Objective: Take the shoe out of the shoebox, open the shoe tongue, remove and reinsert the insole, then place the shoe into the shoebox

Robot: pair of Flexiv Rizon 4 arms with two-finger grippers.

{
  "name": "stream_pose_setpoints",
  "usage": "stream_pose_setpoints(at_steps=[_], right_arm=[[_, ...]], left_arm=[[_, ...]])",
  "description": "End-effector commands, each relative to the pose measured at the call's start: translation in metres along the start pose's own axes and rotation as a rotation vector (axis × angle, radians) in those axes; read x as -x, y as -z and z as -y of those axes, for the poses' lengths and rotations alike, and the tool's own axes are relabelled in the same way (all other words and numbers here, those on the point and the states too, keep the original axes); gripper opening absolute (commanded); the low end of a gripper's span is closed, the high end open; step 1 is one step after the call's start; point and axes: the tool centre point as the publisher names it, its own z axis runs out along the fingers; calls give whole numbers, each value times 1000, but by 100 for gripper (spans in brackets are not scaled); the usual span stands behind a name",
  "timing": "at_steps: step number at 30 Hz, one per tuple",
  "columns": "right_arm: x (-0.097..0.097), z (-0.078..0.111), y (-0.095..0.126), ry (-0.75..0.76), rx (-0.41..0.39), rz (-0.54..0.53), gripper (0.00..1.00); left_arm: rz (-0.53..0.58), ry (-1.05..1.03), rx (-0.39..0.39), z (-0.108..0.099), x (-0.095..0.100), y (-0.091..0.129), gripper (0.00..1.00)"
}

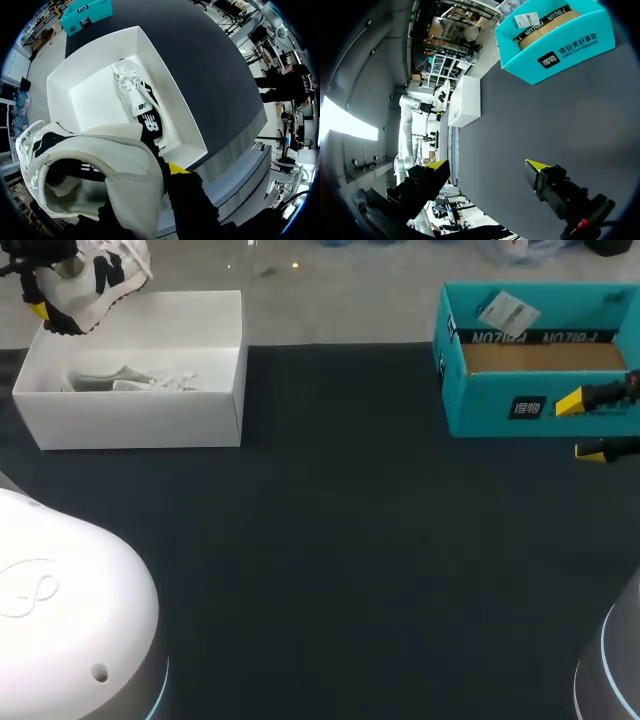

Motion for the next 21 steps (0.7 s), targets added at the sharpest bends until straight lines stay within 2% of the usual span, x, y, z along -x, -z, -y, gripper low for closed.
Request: stream_pose_setpoints(at_steps=[1,2,4,5,19,20,21], right_arm=[[0,0,-1,-1,0,2,100],[0,0,-1,-1,0,2,100],[0,0,-1,-1,0,2,100],[0,0,-1,-1,0,2,100],[0,0,-1,-1,0,2,100],[0,0,-1,-1,0,2,100],[0,0,-1,-1,0,2,100]], left_arm=[[180,-473,25,-15,-11,14,0],[185,-553,35,-19,-12,17,0],[120,-765,10,-27,-10,22,0],[95,-818,33,-28,-9,23,0],[95,-818,33,-28,-9,23,0],[155,-899,37,-31,-8,20,0],[193,-929,-23,-34,-8,17,0]])
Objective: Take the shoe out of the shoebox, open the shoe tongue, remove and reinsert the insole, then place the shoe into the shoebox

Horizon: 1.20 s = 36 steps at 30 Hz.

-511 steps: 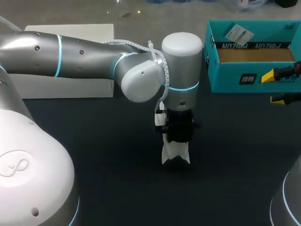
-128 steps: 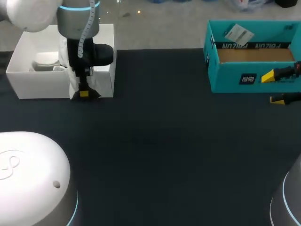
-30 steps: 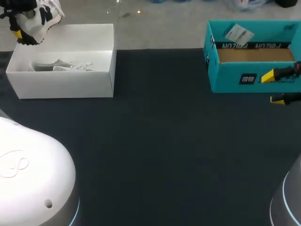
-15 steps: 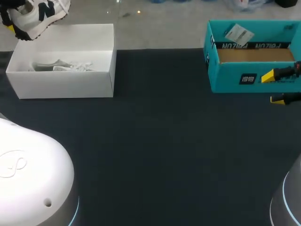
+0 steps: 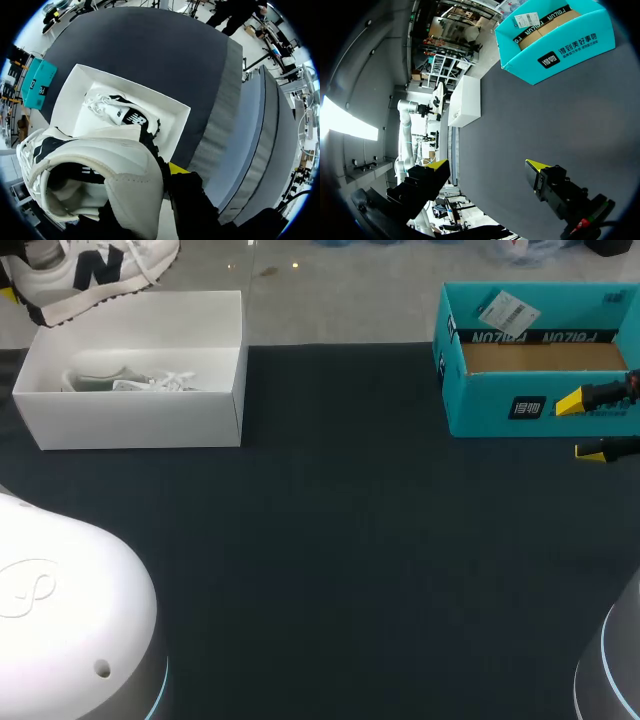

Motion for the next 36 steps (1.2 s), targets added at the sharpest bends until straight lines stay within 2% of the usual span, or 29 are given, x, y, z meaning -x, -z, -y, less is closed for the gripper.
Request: stream_pose_setpoints(at_steps=[1,3,4,5,6,7,8,21,22,23,24,26,27,30,32,36], right_arm=[[0,0,-1,-1,0,2,100],[0,0,-1,-1,0,2,100],[0,0,-1,-1,0,2,100],[0,0,-1,-1,0,2,100],[0,0,-1,-1,0,2,100],[0,0,-1,-1,0,2,100],[0,0,-1,-1,0,2,100],[0,0,-1,-1,0,2,100],[0,0,-1,-1,0,2,100],[0,0,-1,-1,0,2,100],[0,0,-1,-1,0,2,100],[0,0,-1,-1,0,2,100],[0,0,-1,-1,0,2,100],[0,0,-1,-1,0,2,100],[0,0,-1,-1,0,2,100],[0,0,-1,-1,0,2,100]], left_arm=[[73,-287,19,-8,-9,-10,0],[60,-386,-23,-16,-13,-16,0],[6,-475,39,-20,-13,-18,0],[-4,-530,-5,-22,-13,-20,0],[-7,-552,26,-28,-12,-20,0],[-14,-576,15,-32,-11,-19,0],[-18,-583,-19,-34,-9,-17,0],[-18,-583,-19,-34,-9,-17,0],[-73,-519,44,-37,-6,-22,0],[-83,-480,62,-38,-3,-26,0],[-25,-459,73,-39,0,-28,0],[-76,-416,99,-43,5,-35,0],[-46,-408,111,-45,7,-38,0],[-25,-407,140,-52,14,-48,0],[-69,-431,145,-55,20,-56,0],[-64,-507,162,-53,30,-66,0]])
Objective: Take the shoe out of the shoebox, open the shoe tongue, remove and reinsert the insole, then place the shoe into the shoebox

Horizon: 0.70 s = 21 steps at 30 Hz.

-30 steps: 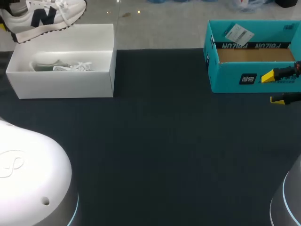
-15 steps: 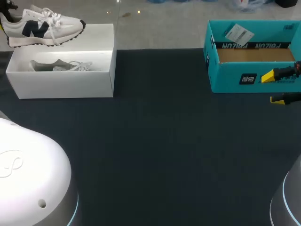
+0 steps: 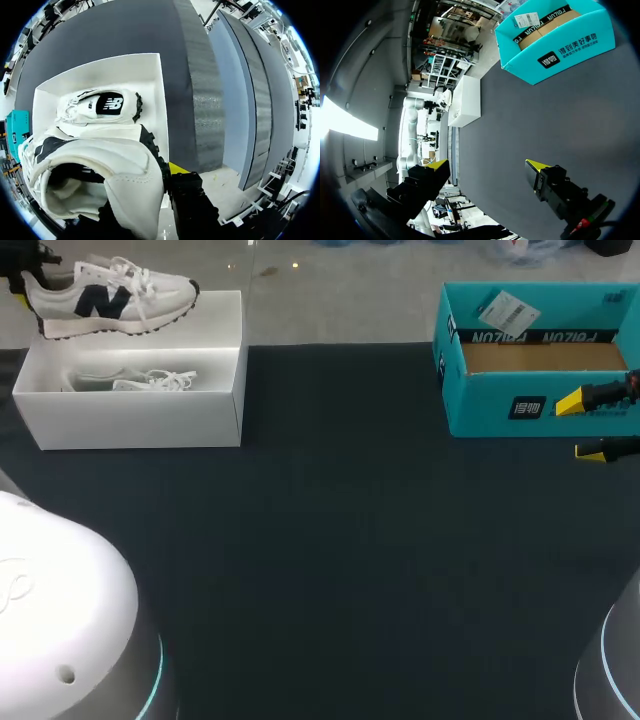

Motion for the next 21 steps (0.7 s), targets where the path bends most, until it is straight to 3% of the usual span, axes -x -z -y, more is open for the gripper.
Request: stream_pose_setpoints(at_steps=[1,8,21], right_arm=[[0,0,-1,-1,0,2,100],[0,0,-1,-1,0,2,100],[0,0,-1,-1,0,2,100]], left_arm=[[-27,-54,50,5,14,-14,0],[-42,-82,57,0,26,-40,0],[-23,-59,68,-31,26,-84,0]])
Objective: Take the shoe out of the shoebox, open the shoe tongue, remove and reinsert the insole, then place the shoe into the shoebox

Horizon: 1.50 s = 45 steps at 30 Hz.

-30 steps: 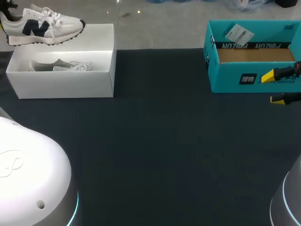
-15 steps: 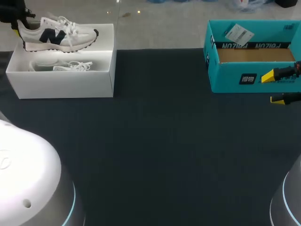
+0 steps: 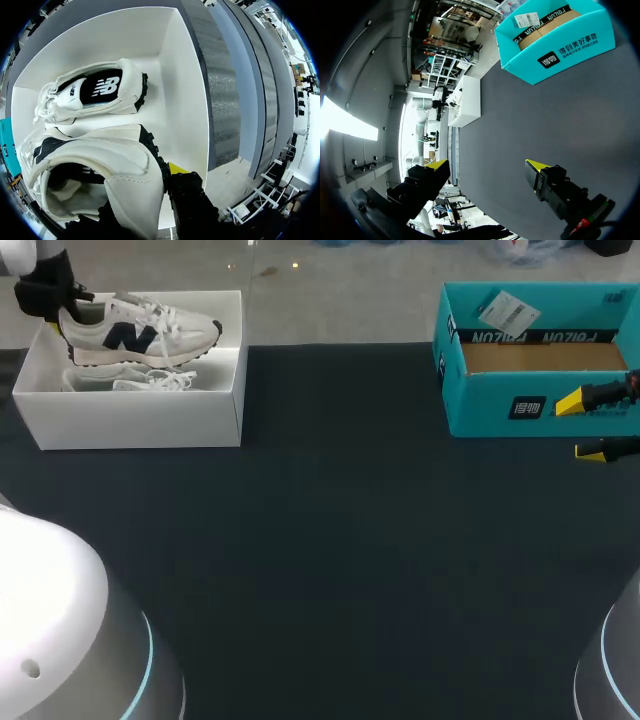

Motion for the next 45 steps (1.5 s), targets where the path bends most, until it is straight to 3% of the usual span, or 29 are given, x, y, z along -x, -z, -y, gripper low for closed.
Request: stream_pose_setpoints(at_steps=[1,16,23,29,30,31,32,40,45], right_arm=[[0,0,-1,-1,0,2,100],[0,0,-1,-1,0,2,100],[0,0,-1,-1,0,2,100],[0,0,-1,-1,0,2,100],[0,0,-1,-1,0,2,100],[0,0,-1,-1,0,2,100],[0,0,-1,-1,0,2,100],[0,0,-1,-1,0,2,100],[0,0,-1,-1,0,2,100]], left_arm=[[14,-12,-19,-17,-4,-21,0],[9,-14,-53,-36,8,-82,0],[-11,22,-66,-41,11,-101,0],[7,-3,-116,-34,12,-110,0],[16,-5,-122,-33,11,-107,41],[32,-7,-125,-31,10,-101,92],[43,-18,-123,-30,9,-94,100],[84,-4,-118,-20,4,-31,100],[98,19,-125,-21,7,-3,100]])
